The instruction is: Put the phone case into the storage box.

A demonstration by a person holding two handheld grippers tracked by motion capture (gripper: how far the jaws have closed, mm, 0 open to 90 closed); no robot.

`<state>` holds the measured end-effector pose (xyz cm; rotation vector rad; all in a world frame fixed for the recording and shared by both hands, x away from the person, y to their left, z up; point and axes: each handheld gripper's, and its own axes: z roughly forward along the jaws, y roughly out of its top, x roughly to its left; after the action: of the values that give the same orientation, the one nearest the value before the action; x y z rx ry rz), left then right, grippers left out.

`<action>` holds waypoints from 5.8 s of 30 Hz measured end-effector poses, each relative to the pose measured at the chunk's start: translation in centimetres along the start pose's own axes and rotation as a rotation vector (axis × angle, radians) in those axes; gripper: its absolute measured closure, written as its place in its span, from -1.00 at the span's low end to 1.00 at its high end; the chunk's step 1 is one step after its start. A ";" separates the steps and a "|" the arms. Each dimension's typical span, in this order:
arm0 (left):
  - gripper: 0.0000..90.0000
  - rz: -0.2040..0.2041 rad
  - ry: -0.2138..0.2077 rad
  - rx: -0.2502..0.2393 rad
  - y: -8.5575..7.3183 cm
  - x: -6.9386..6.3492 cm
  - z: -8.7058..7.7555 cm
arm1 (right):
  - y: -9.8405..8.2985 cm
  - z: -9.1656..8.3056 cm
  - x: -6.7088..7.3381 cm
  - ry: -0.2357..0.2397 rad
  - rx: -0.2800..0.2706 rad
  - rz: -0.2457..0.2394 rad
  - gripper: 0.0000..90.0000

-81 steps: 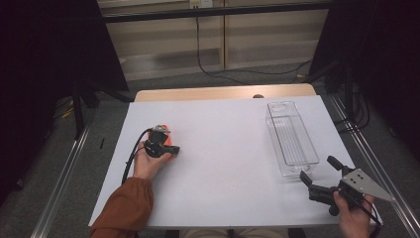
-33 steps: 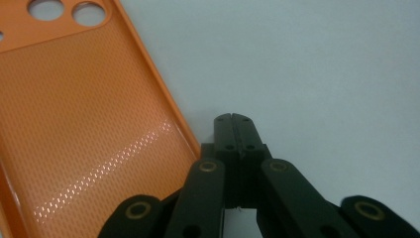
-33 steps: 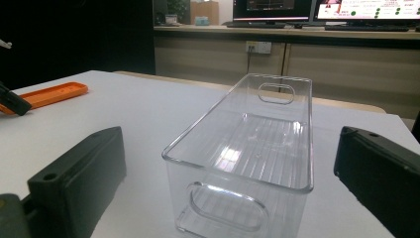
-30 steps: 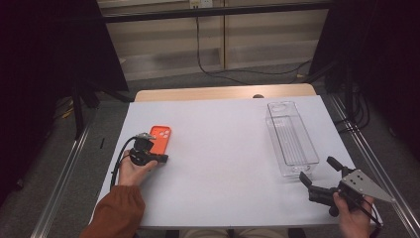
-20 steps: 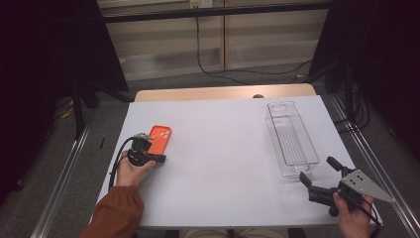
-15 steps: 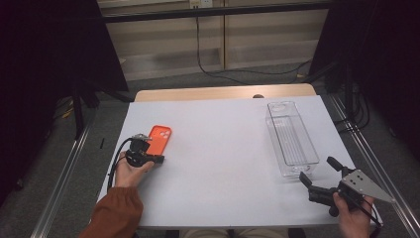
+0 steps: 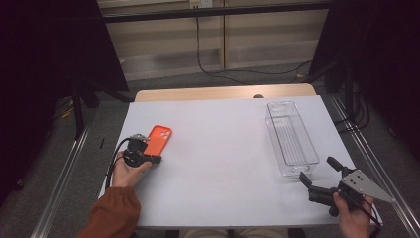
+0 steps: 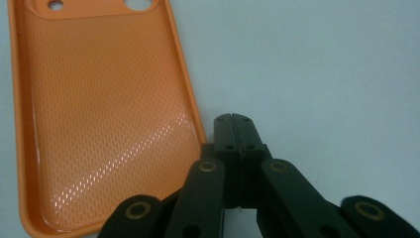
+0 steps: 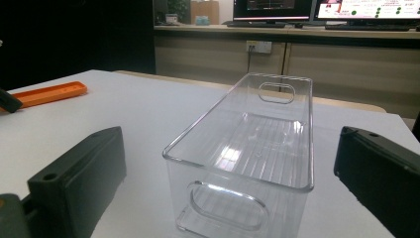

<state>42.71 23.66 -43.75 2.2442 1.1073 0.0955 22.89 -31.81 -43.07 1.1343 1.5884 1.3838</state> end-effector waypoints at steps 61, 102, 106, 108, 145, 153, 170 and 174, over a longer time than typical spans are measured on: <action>0.38 0.000 0.026 -0.252 0.4 0.6 -3.8 | 0.0 0.1 -0.1 0.003 0.001 -0.004 -1.00; -0.88 -0.043 0.204 -0.165 2.6 4.8 -2.3 | 0.0 0.1 -0.1 0.001 0.003 -0.001 -1.00; -0.86 -0.032 0.170 -0.096 3.8 4.9 -1.7 | 0.0 0.1 -0.1 0.001 0.002 -0.001 -1.00; -0.86 -0.020 0.170 -0.074 4.3 4.8 -1.4 | 0.0 0.1 -0.1 0.000 0.003 -0.001 -1.00; -0.93 0.026 0.186 0.135 5.4 4.8 3.1 | 0.0 0.1 -0.1 0.001 0.003 -0.009 -1.00; -1.00 0.038 0.190 0.152 5.4 4.7 3.4 | 0.0 0.1 -0.1 0.003 0.003 -0.010 -1.00; -0.75 0.008 0.218 0.118 5.0 3.9 3.1 | 0.0 0.1 0.0 0.010 0.007 -0.013 -1.00; -0.71 0.004 0.217 0.092 4.8 3.8 3.0 | -0.1 0.2 0.0 0.006 0.010 -0.011 -1.00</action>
<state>49.42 22.78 -44.16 2.3603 1.2423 0.3019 23.02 -31.75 -43.15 1.1267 1.6048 1.3751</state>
